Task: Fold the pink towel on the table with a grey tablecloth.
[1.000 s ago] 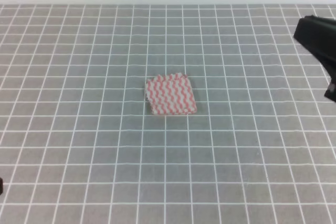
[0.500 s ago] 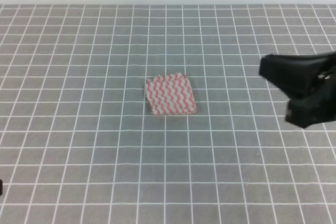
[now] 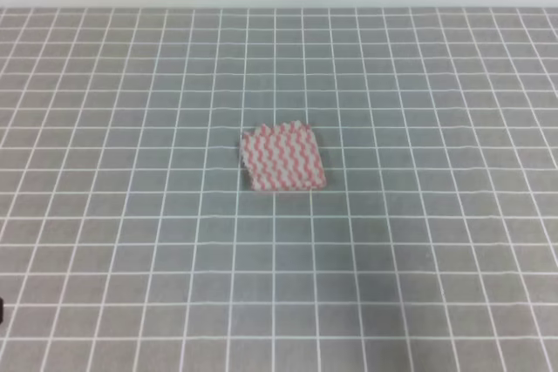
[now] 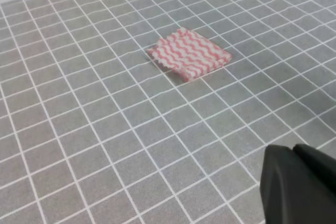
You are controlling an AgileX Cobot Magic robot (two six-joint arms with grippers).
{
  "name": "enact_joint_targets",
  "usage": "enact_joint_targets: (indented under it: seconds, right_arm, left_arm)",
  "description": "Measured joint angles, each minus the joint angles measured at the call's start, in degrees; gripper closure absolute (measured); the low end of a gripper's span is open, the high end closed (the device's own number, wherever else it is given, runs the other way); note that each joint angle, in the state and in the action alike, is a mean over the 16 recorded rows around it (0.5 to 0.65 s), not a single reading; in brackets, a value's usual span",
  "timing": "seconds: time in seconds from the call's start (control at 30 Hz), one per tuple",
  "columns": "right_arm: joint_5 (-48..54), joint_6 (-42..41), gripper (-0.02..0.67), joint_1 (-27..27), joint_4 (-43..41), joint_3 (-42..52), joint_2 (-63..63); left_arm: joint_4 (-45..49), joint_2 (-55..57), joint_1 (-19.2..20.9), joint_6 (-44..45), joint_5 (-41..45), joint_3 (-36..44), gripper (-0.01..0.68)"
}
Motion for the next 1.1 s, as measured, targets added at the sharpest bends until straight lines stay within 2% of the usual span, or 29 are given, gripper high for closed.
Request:
enact_joint_targets:
  seconds: [0.3, 0.43, 0.97, 1.1]
  right_arm:
    - [0.9, -4.7, 0.665, -11.4, -0.6, 11.6, -17.1]
    - [2.3, -3.6, 0.665, -14.8, -1.6, 14.9, -21.7]
    - [13.4, 44.0, 0.664, -17.1, -40.8, 27.0, -34.8]
    - [15.7, 44.6, 0.665, -17.1, -40.9, 27.9, -36.5]
  left_arm:
    - [0.2, 0.1, 0.0, 0.0, 0.0, 0.0, 0.675]
    - [0.2, 0.0, 0.0, 0.0, 0.0, 0.0, 0.675]
    - [0.4, 0.0, 0.0, 0.0, 0.1, 0.0, 0.675]
    - [0.6, 0.0, 0.0, 0.0, 0.1, 0.0, 0.675]
